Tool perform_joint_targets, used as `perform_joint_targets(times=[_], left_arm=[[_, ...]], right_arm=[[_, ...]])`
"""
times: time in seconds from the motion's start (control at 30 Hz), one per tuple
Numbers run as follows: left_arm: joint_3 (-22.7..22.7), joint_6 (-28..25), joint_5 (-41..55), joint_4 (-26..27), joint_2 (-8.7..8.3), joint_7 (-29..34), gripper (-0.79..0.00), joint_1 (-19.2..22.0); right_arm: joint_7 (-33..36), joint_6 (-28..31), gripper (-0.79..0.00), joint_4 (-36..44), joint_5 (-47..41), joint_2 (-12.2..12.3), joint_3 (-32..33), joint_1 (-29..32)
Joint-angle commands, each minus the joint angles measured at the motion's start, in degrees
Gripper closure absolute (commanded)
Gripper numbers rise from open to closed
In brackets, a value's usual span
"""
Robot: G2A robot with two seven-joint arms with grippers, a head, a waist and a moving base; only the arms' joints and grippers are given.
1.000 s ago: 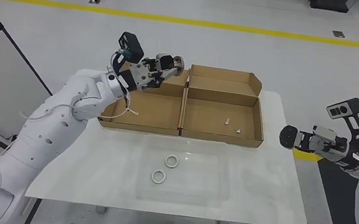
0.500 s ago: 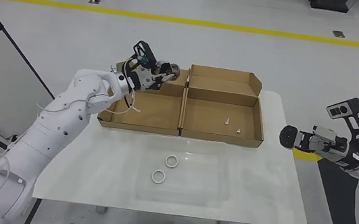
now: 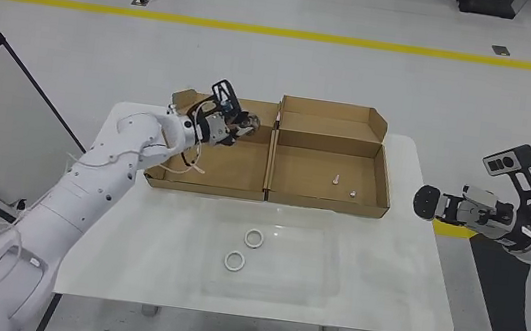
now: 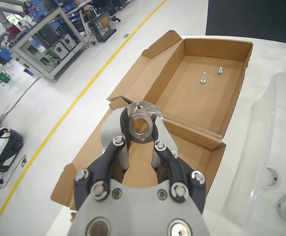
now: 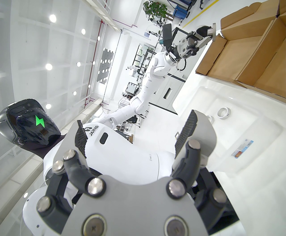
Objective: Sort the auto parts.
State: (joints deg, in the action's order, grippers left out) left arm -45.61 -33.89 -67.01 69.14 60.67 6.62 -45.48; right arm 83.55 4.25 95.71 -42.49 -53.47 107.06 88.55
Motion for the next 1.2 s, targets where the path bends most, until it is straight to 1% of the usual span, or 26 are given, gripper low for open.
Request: perform_joint_targets(times=[0.0, 0.27, 0.57, 0.83, 1.17], left_arm=[[1.13, -0.38, -0.59, -1.12, 0.65, 0.82, 0.0, 1.22], [5.91, -1.93, -2.37, -7.01, 3.73, 3.58, 0.0, 6.03], [10.16, -2.38, -5.44, -14.53, 6.77, 4.63, 0.0, 8.71], [12.43, -3.49, -8.41, -19.52, 8.61, 4.2, 0.0, 9.67], [14.5, -4.32, -12.54, -23.16, 10.33, 3.38, 0.0, 10.04]], right_arm=[[0.0, 0.0, -0.785, 0.0, 0.0, 0.0, 0.0, 0.0], [0.0, 0.0, -0.785, 0.0, 0.0, 0.0, 0.0, 0.0], [0.0, 0.0, -0.785, 0.0, 0.0, 0.0, 0.0, 0.0], [0.0, 0.0, -0.785, 0.0, 0.0, 0.0, 0.0, 0.0], [0.0, 0.0, -0.785, 0.0, 0.0, 0.0, 0.0, 0.0]])
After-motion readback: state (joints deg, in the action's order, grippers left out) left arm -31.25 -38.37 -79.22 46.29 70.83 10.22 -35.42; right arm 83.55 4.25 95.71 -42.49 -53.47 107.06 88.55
